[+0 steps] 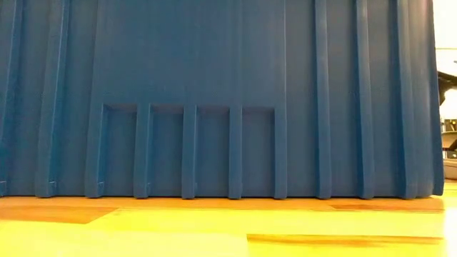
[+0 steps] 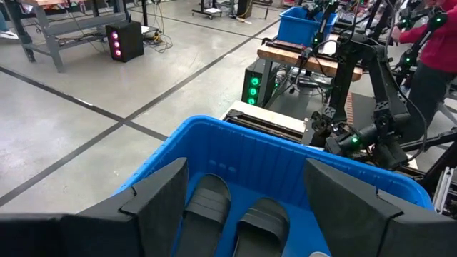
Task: Pick and place slides into bin
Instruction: Put the gray slide into the blue container
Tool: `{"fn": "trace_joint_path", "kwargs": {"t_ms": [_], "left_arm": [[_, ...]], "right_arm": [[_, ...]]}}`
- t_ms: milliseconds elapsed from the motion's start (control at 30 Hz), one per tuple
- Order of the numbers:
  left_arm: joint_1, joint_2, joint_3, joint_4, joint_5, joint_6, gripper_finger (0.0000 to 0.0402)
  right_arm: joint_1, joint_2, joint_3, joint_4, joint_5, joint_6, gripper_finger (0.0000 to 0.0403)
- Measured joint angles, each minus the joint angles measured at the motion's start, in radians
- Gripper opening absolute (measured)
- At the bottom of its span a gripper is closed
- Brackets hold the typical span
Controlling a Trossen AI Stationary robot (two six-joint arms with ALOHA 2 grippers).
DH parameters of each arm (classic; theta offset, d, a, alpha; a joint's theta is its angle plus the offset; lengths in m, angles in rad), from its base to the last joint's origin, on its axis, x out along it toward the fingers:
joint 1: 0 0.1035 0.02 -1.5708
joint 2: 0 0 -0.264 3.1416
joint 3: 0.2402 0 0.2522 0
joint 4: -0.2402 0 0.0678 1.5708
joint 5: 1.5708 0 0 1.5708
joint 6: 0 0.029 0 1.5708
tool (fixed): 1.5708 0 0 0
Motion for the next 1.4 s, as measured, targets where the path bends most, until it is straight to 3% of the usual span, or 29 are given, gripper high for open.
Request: {"fn": "trace_joint_path", "kwargs": {"t_ms": [233, 567, 1100, 1400], "left_arm": [[0.0, 0.0, 0.0, 0.0, 0.0, 0.0, 0.0266], [0.0, 0.0, 0.0, 0.0, 0.0, 0.0, 0.0266], [0.0, 0.0, 0.0, 0.0, 0.0, 0.0, 0.0266], [0.0, 0.0, 0.0, 0.0, 0.0, 0.0, 0.0266]], "right_arm": [[-0.041, 0.014, -0.022, 0.03, 0.055, -0.023, 0.0205], [-0.061, 0.016, -0.142, 0.282, 0.136, -0.048, 0.0204], [-0.055, 0.014, -0.13, 0.317, 0.28, -0.075, 0.0204], [-0.056, 0.014, -0.131, 0.336, 0.286, -0.075, 0.0204]]}}
